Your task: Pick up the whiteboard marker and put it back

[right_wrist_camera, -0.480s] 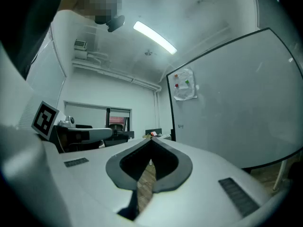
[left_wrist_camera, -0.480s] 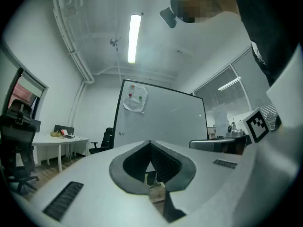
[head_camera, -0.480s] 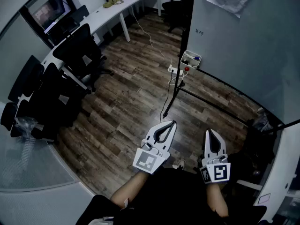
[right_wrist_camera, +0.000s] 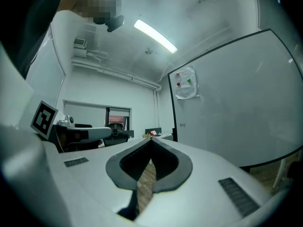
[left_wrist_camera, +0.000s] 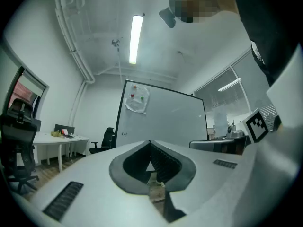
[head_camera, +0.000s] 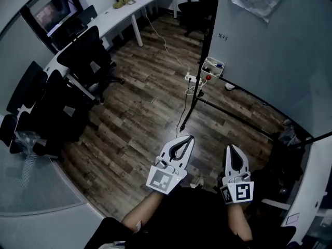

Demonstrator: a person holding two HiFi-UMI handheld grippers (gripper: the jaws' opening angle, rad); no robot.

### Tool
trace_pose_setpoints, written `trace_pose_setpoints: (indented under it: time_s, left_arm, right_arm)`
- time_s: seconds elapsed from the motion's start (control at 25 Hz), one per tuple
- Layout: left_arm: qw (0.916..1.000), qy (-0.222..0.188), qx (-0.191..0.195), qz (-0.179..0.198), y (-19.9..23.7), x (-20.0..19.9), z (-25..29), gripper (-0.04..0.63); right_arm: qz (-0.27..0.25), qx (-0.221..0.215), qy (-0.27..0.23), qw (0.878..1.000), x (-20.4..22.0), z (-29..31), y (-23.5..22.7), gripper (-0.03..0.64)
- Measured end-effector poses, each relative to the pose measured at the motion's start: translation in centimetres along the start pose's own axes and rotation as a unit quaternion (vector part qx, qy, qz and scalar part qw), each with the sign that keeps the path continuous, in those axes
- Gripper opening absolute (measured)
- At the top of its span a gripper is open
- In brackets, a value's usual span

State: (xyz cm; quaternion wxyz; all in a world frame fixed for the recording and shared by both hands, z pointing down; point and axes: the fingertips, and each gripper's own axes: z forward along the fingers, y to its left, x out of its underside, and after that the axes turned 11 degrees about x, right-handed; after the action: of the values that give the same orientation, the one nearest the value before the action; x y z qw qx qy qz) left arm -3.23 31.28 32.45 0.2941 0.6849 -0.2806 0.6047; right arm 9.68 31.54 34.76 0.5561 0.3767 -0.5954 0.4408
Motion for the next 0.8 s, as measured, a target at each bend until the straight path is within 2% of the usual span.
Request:
trace_pose_setpoints:
  time_s: [0.4,0.64,0.8]
  left_arm:
    - [0.9999,-0.001,0.008,-0.01,2.0,0.1,-3.4,0.008]
    - [0.9988,0.009,0.032,-0.035,3.2,1.4,-5.3,0.008]
    - [0.998,0.009,0.044,-0.044,3.2,1.8,-5.3,0.008]
  right_arm:
    - [-0.002,0.022,0.006,1.0,1.0,-0.2,3.0,0.014]
    - [0.001,0.043,-0.009,0.999,0.6,0.1,5.3,0.014]
    - [-0.016,0.058,0.009,0.998,1.6,-0.4,5.0,0.014]
